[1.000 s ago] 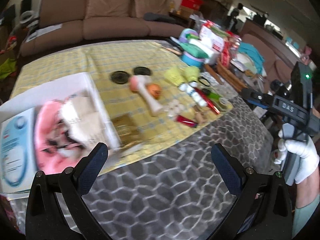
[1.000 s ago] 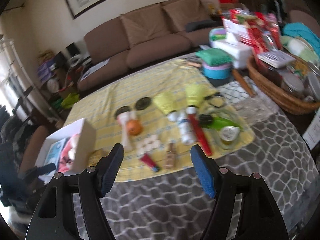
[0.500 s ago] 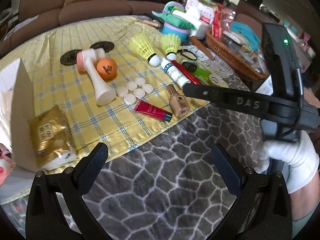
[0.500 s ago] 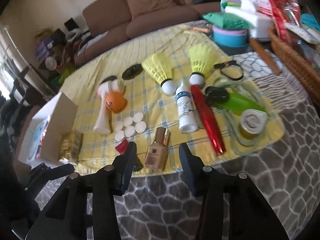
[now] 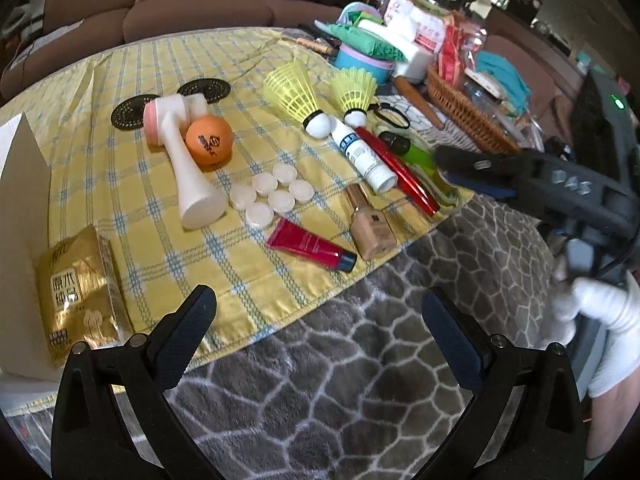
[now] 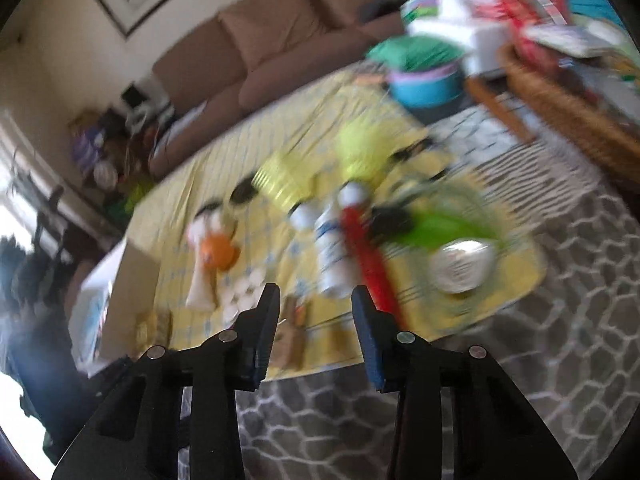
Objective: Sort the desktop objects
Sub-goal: 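Move the right gripper to the foundation bottle and grasp it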
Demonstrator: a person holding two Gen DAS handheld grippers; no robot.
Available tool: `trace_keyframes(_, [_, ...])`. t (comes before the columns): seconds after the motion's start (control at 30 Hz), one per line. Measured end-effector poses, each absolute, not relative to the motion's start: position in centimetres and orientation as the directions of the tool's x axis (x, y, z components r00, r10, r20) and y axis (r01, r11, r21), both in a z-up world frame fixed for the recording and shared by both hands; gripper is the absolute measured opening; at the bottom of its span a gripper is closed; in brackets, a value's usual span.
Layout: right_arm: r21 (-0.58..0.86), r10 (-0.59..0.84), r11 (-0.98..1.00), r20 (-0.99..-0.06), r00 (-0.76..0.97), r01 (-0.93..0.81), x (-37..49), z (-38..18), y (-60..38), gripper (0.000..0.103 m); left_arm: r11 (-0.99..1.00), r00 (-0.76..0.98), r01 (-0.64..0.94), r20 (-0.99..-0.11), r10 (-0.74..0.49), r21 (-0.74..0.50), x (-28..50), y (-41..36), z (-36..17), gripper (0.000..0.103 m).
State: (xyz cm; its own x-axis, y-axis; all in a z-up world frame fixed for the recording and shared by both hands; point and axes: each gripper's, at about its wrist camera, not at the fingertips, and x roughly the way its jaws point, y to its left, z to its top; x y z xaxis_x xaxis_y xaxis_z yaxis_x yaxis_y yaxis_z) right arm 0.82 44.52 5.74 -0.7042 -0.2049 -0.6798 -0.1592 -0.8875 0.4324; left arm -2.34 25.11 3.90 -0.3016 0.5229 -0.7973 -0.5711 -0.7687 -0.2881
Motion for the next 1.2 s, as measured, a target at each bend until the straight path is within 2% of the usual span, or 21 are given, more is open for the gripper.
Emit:
trace_keyframes(0.2, [0.467, -0.194, -0.862, -0.665, -0.721, -0.199, 1.9, 5.5, 46.7, 0.039, -0.785, -0.317, -0.544, -0.795, 0.517, -0.294, -3.6, 25.9, 3.4, 0.1])
trace_keyframes(0.27, [0.434, -0.212, -0.888, -0.683, -0.699, -0.155, 1.1, 5.5, 44.9, 0.039, -0.801, -0.325, -0.522, -0.8, 0.504, -0.293, -4.0, 25.7, 3.1, 0.088])
trace_keyframes(0.3, [0.423, -0.219, -0.896, -0.688, -0.692, -0.137, 0.8, 5.5, 44.3, 0.039, -0.806, -0.325, -0.509, -0.8, 0.504, -0.301, -4.2, 25.5, 3.0, 0.087])
trace_keyframes(0.4, [0.349, -0.228, -0.935, -0.736, -0.637, -0.068, -0.7, 4.8, 40.9, 0.039, -0.814, -0.324, -0.484, -0.798, 0.507, -0.321, -4.1, 24.4, 2.6, 0.087])
trace_keyframes(0.5, [0.234, -0.165, -0.971, -0.805, -0.57, -0.051, -2.2, 3.4, 38.2, 0.039, -0.822, -0.321, -0.473, -0.807, 0.496, -0.317, -3.9, 23.7, 2.2, 0.087])
trace_keyframes(0.57, [0.21, -0.144, -0.976, -0.823, -0.55, -0.058, -2.5, 2.9, 37.8, 0.039, -0.823, -0.321, -0.475, -0.809, 0.492, -0.311, -3.7, 23.6, 2.2, 0.087])
trace_keyframes(0.77, [0.23, -0.18, -0.973, -0.819, -0.545, -0.024, -2.4, 2.4, 37.7, 0.029, -0.821, -0.315, -0.48, -0.813, 0.489, -0.309, -3.6, 24.1, 2.4, 0.088])
trace_keyframes(0.97, [0.273, -0.214, -0.962, -0.808, -0.549, -0.026, -2.1, 2.8, 38.0, 0.031, -0.822, -0.315, -0.482, -0.814, 0.487, -0.305, -3.5, 24.6, 2.7, 0.088])
trace_keyframes(1.13, [0.21, -0.178, -0.978, -0.835, -0.52, -0.003, -2.5, 2.3, 36.9, 0.031, -0.83, -0.313, -0.471, -0.822, 0.475, -0.3, -3.2, 23.9, 2.3, 0.088])
trace_keyframes(1.2, [0.195, -0.164, -0.981, -0.856, -0.49, -0.014, -2.7, 1.6, 36.9, 0.028, -0.835, -0.316, -0.468, -0.827, 0.465, -0.29, -3.2, 23.8, 2.1, 0.088])
